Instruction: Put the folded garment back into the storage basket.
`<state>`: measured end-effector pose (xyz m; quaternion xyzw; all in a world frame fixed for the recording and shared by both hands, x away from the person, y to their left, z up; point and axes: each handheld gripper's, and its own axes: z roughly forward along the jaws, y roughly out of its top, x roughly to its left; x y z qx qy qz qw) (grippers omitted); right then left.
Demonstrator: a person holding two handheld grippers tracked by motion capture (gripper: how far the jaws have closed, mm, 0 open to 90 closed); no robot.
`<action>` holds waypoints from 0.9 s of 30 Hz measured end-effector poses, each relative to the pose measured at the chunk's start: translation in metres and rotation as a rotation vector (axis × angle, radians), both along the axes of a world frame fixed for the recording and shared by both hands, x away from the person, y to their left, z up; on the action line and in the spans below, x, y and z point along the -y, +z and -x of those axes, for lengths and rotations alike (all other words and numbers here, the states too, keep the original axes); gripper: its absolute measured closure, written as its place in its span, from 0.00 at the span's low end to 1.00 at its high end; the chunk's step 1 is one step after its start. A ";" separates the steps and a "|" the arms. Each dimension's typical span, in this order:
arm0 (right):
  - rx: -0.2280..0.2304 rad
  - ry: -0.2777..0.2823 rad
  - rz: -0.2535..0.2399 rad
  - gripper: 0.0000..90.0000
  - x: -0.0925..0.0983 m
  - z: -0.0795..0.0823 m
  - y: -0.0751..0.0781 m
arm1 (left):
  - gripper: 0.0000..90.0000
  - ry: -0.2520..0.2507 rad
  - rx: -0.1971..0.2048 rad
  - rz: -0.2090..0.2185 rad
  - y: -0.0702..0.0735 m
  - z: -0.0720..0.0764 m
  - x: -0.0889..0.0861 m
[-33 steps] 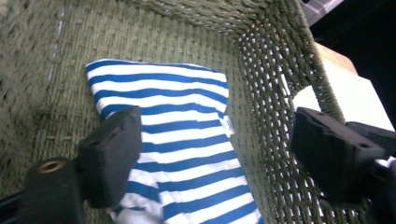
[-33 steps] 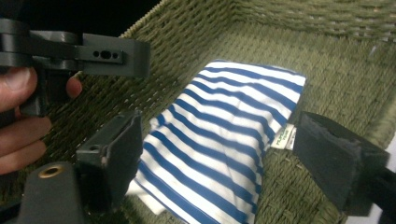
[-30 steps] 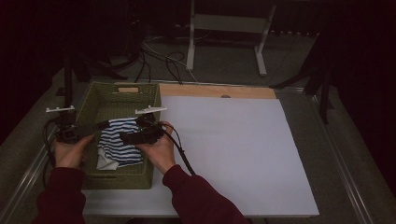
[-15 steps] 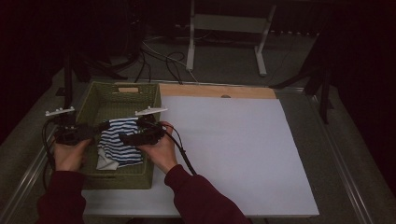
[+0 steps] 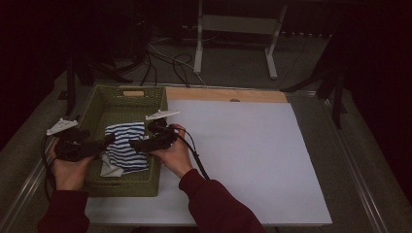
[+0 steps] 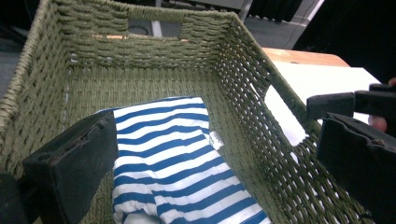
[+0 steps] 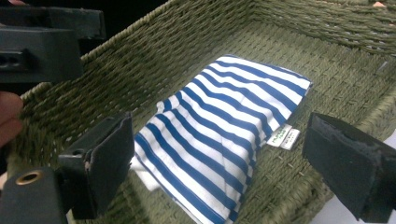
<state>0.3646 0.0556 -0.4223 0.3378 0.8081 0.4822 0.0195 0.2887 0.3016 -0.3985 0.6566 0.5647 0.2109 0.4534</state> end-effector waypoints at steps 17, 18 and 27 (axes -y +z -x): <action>0.091 0.042 0.060 0.09 0.032 -0.002 0.000 | 0.00 -0.018 0.145 -0.011 -0.014 0.046 0.008; 0.093 0.038 0.060 0.09 0.035 -0.002 -0.002 | 0.00 -0.011 0.147 -0.012 -0.017 0.049 0.009; 0.137 0.001 0.092 0.09 0.077 -0.004 -0.016 | 0.01 -0.014 0.150 0.006 -0.033 0.061 0.015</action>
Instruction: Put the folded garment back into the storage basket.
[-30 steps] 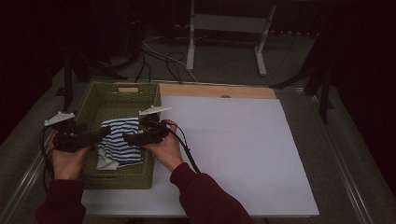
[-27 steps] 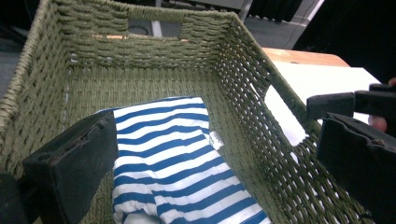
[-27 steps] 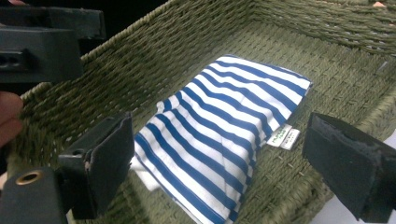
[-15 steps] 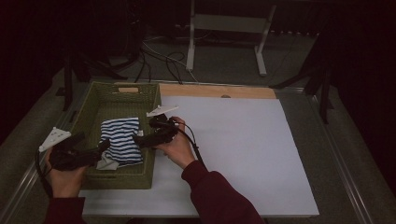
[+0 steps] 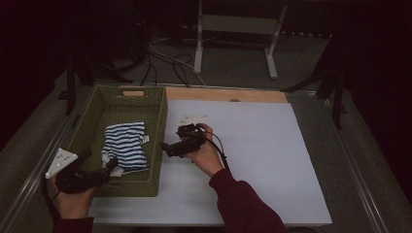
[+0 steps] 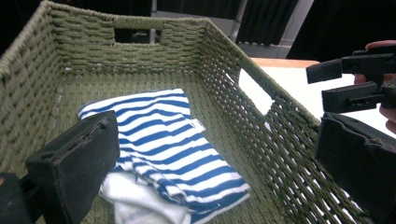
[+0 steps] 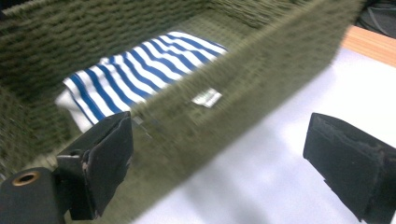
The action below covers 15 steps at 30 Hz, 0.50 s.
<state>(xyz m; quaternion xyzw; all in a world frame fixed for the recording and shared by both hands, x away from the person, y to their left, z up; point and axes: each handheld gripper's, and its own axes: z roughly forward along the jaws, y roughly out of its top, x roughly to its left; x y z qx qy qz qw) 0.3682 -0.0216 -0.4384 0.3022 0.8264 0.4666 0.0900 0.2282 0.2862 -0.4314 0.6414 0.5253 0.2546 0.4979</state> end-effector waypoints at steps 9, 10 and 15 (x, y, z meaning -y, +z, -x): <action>0.036 -0.049 0.020 0.09 0.044 0.008 -0.009 | 0.00 0.003 0.017 -0.009 -0.005 0.006 0.004; 0.040 -0.052 0.022 0.09 0.048 0.010 -0.010 | 0.00 0.003 0.018 -0.011 -0.006 0.007 0.005; 0.069 -0.072 0.022 0.09 0.072 0.019 -0.016 | 0.00 0.006 0.019 -0.036 -0.009 0.014 0.008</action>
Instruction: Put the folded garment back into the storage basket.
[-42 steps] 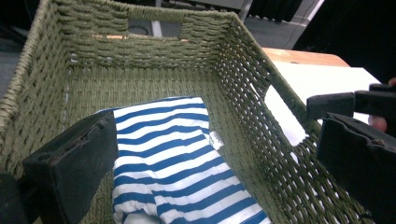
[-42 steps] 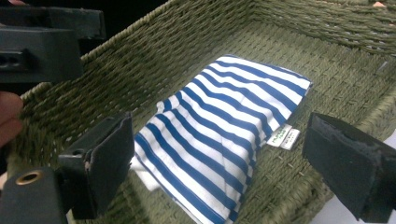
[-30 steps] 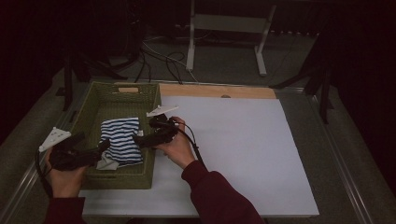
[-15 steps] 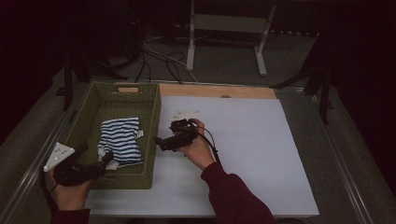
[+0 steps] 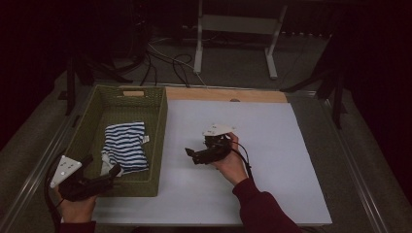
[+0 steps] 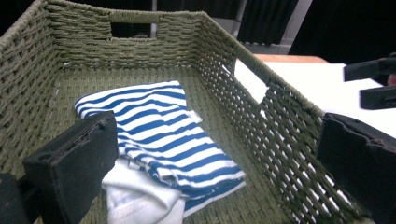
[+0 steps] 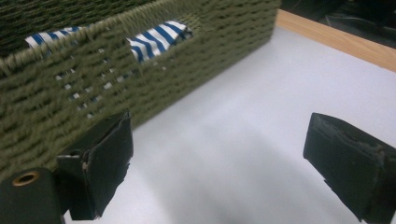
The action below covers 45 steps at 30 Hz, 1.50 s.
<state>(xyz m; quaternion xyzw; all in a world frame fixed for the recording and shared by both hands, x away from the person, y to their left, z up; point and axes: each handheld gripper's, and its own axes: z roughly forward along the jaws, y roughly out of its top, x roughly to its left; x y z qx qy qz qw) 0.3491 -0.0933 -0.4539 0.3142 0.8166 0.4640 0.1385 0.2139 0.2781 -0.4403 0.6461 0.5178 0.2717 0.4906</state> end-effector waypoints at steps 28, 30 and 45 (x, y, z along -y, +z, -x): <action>0.039 -0.170 -0.081 0.09 0.128 0.046 -0.023 | 0.00 -0.008 -0.009 -0.023 -0.021 0.012 0.004; 0.041 -0.176 -0.093 0.09 0.135 0.049 -0.023 | 0.00 -0.008 -0.007 -0.021 -0.021 0.012 0.004; 0.038 -0.207 -0.100 0.09 0.160 0.062 -0.030 | 0.00 -0.008 0.001 -0.028 -0.022 0.011 0.005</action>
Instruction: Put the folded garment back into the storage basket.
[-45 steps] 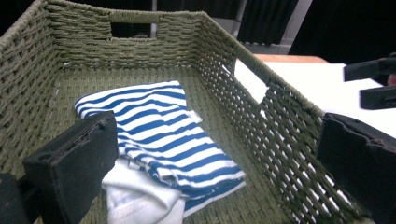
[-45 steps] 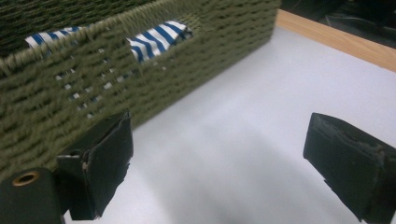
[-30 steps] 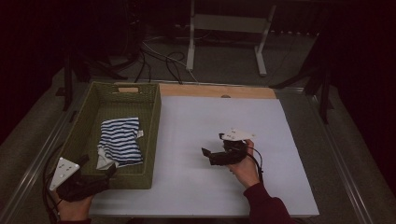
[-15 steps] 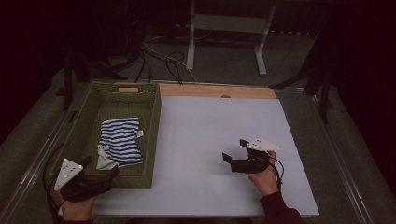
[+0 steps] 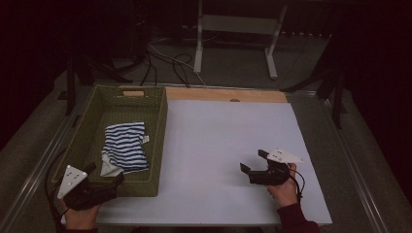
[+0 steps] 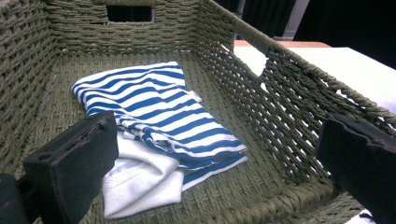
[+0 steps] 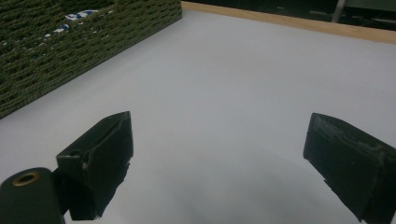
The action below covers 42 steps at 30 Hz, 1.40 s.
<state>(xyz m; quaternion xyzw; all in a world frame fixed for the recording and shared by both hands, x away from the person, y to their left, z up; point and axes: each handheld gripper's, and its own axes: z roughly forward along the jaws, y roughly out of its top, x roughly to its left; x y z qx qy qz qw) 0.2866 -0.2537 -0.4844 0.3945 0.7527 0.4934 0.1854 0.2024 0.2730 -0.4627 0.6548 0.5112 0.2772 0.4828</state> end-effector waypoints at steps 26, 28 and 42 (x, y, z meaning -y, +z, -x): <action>0.090 -0.043 -0.025 0.09 0.041 0.030 0.002 | 0.00 0.019 0.028 -0.006 -0.002 0.001 0.002; 0.093 -0.046 -0.034 0.09 0.043 0.031 0.003 | 0.00 0.020 0.029 -0.005 -0.002 0.001 0.002; 0.133 -0.063 -0.044 0.09 0.051 0.038 0.003 | 0.00 0.029 0.042 -0.006 -0.003 0.001 0.003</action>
